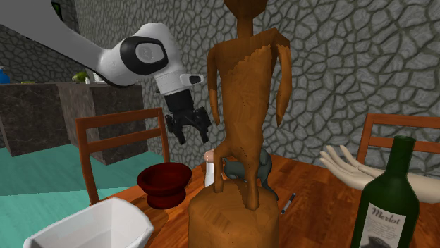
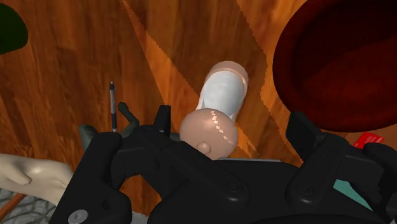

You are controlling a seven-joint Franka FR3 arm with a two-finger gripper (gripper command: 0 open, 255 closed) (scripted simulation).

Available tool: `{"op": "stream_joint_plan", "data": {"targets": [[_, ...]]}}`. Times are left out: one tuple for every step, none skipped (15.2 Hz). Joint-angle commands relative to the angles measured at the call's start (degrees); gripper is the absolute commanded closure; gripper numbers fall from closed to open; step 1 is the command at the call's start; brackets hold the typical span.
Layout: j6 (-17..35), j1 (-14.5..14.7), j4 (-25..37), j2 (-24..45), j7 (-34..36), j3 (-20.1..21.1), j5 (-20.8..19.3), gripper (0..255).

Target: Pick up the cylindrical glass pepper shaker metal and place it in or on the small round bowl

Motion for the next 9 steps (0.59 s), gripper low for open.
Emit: {"op": "stream_joint_plan", "data": {"targets": [[1.7, 0.0, 2.7, 4.6, 0.7, 0.0, -1.3, 0], [2.1, 0.0, 4.4, 6.8, 0.9, -0.1, -1.9, 0], [2.5, 0.0, 6.1, 9.0, 1.0, -0.2, -2.4, 0], [2.8, 0.1, 7.6, 10.8, 1.1, -0.3, -2.8, 0], [3.4, 0.0, 7.4, 11.2, 1.2, -0.4, -2.9, 0], [4.0, 0.0, 7.3, 11.7, 1.3, -0.4, -3.0, 0], [4.6, -0.1, 7.2, 12.2, 1.4, -0.5, -3.2, 0], [5.2, -0.2, 7.1, 12.7, 1.5, -0.6, -3.3, 0], [5.7, -0.2, 7.0, 13.2, 1.5, -0.7, -3.4, 0]]}}
